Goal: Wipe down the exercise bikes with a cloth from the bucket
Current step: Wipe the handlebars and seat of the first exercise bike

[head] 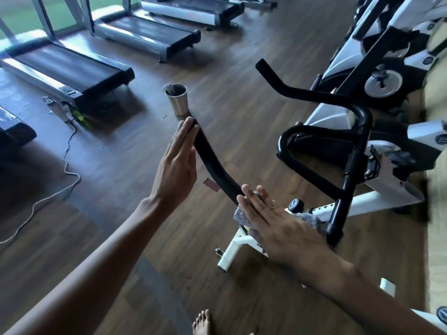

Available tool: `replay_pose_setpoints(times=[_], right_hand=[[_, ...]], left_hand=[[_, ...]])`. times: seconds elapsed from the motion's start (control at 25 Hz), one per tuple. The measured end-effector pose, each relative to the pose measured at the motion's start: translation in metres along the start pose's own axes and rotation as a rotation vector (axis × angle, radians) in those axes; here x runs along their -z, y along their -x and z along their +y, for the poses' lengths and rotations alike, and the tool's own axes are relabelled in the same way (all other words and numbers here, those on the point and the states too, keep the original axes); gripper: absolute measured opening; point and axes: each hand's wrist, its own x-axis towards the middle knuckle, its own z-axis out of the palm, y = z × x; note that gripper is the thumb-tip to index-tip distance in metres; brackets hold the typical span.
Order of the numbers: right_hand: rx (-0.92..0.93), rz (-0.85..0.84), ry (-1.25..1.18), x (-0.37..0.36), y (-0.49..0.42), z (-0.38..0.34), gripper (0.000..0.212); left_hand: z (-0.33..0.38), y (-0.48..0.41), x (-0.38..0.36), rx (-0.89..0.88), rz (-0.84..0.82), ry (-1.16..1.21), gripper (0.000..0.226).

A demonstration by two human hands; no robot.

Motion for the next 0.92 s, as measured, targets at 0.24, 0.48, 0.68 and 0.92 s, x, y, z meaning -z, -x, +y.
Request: replay_pose_setpoints(times=[0.24, 0.48, 0.68, 0.92], right_hand=[[-0.077, -0.019, 0.023, -0.027, -0.068, -0.013, 0.06], [-0.142, -0.01, -0.115, -0.032, -0.113, -0.026, 0.07], [-0.23, -0.023, -0.279, -0.022, -0.16, -0.032, 0.097], [-0.236, 0.109, -0.419, -0.036, -0.182, -0.031, 0.068]], left_hand=[[-0.001, -0.006, 0.002, 0.062, 0.039, 0.013, 0.054], [-0.007, -0.006, 0.005, 0.124, -0.002, 0.096, 0.06], [-0.006, -0.009, 0.01, 0.168, -0.001, 0.182, 0.058], [-0.006, -0.019, 0.012, 0.422, 0.081, 0.434, 0.061]])
